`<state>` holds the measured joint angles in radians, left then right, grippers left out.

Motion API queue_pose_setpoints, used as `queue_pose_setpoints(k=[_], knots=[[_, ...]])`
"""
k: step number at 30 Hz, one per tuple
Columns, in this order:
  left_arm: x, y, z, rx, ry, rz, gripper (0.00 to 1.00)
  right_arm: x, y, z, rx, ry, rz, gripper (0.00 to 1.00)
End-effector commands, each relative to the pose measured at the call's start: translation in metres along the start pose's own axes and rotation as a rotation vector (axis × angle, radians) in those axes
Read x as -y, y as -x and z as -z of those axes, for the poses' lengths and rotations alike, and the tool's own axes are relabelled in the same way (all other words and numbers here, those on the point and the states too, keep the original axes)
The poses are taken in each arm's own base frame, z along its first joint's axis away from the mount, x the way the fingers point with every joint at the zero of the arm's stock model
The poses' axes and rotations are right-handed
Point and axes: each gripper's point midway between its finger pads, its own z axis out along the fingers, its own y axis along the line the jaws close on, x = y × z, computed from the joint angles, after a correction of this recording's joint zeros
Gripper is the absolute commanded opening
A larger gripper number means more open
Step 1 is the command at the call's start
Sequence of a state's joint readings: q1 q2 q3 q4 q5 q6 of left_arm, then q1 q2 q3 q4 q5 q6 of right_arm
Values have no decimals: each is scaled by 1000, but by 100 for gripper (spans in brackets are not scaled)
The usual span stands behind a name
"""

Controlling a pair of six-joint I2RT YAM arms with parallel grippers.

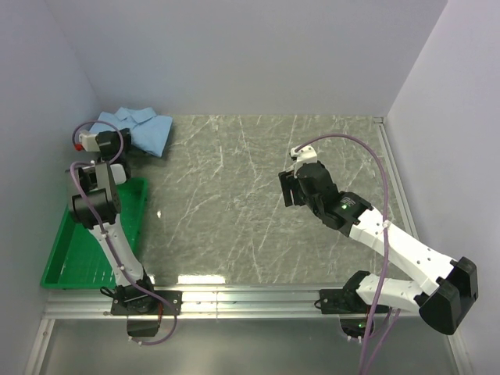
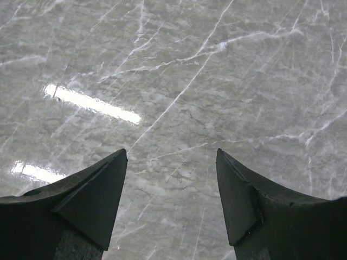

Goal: Fold and stack the long sleeve shirts
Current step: Neatly place the folded shirt to the corner

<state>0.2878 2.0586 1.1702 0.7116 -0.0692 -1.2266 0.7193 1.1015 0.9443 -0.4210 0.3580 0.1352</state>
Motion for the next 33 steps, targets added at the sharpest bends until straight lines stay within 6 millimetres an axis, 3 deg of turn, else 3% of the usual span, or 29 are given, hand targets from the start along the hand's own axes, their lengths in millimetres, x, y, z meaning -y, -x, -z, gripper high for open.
queue_pose_setpoints(k=[1, 9, 11, 14, 19, 27, 32, 33], knots=[[31, 13, -4, 38, -109, 105, 1, 4, 17, 2, 34, -15, -5, 73], [28, 10, -21, 31, -103, 166, 0, 3, 19, 2, 37, -13, -3, 73], [31, 10, -22, 28, -110, 199, 0, 4, 20, 3, 38, -14, 0, 73], [53, 19, -25, 44, -155, 220, 1, 5, 21, 4, 46, -15, -3, 73], [52, 17, -27, 40, -133, 231, 1, 3, 18, 1, 30, -13, -3, 73], [0, -4, -11, -1, 10, 156, 3, 4, 13, 0, 25, -14, 0, 73], [-24, -14, -6, -54, 115, 31, 13, 2, 13, 0, 26, -4, -4, 73], [-26, -13, -6, -56, 129, 14, 20, 1, 13, 0, 24, -1, -5, 73]])
